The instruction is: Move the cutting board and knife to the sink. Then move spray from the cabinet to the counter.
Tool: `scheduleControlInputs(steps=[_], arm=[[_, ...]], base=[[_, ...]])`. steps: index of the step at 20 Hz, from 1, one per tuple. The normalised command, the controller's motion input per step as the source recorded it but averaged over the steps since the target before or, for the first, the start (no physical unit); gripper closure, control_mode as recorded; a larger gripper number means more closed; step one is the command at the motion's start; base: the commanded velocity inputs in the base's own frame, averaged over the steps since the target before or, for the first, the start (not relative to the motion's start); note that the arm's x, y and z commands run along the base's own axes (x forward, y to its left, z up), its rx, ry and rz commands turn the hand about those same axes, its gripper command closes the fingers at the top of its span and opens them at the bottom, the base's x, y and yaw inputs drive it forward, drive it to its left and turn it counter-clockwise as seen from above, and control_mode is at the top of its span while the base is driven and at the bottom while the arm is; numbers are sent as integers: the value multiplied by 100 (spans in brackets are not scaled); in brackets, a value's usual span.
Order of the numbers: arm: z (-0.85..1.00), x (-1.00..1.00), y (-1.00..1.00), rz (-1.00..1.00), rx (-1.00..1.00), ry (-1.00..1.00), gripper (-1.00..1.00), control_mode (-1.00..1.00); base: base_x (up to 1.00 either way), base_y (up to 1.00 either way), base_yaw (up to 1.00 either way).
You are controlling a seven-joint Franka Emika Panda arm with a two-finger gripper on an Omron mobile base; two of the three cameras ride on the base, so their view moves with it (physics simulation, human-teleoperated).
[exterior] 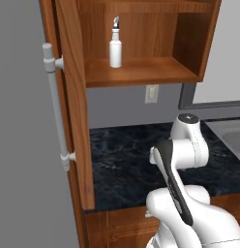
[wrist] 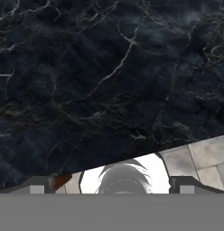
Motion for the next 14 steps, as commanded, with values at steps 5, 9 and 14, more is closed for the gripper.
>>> scheduleControlInputs(steps=[5,9,14], arm=[[0,0,0,0,0,0,-100,100],[0,0,0,0,0,0,-100,100],[0,0,0,0,0,0,-100,100]], base=[[31,19,0],[1,1,0],[0,0,0]])
